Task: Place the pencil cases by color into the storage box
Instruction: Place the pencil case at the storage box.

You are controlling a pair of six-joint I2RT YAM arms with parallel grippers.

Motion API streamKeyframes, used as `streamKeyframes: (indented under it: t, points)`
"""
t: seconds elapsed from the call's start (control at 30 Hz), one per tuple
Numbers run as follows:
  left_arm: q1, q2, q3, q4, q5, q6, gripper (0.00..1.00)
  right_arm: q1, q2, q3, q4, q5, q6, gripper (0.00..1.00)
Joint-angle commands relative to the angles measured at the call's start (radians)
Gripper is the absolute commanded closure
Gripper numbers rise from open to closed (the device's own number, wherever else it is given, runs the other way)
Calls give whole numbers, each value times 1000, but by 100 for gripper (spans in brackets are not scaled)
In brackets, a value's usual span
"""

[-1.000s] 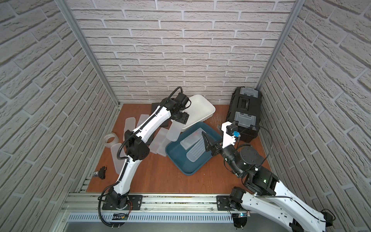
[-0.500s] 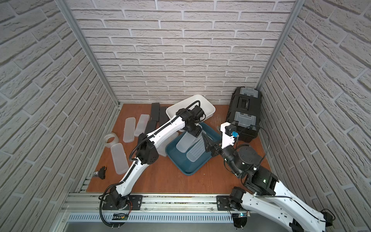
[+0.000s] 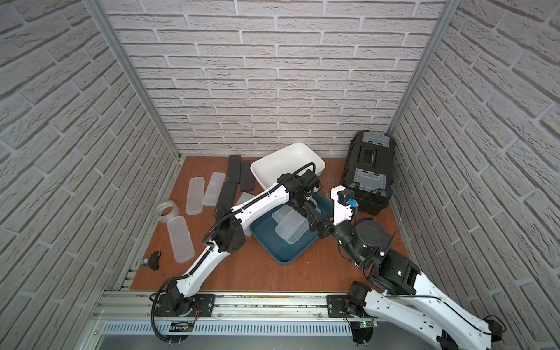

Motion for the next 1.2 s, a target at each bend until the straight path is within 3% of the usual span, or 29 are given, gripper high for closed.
streamKeyframes:
  t: [0.0,0.27,0.5,0.7,0.93,1.17]
  points:
    - [-20,29,24,23,29,-16,29,7,-2,13,6,-14,18,19]
    - [-24,63,43,25,29,-32,27,7,7,15,-8,-27,35,19]
    - [-14,85,49,33,19,-30,11,7,19,34,-29,-45,30,19]
    - [17,77,115,26,21,29,7,7,24,49,-28,-64,24,19]
    - [55,-52,58,23,-40,104,5,7,25,62,-21,-83,19,18]
    - [80,-202,-104,-8,-88,170,4,7,35,64,-21,-91,19,18]
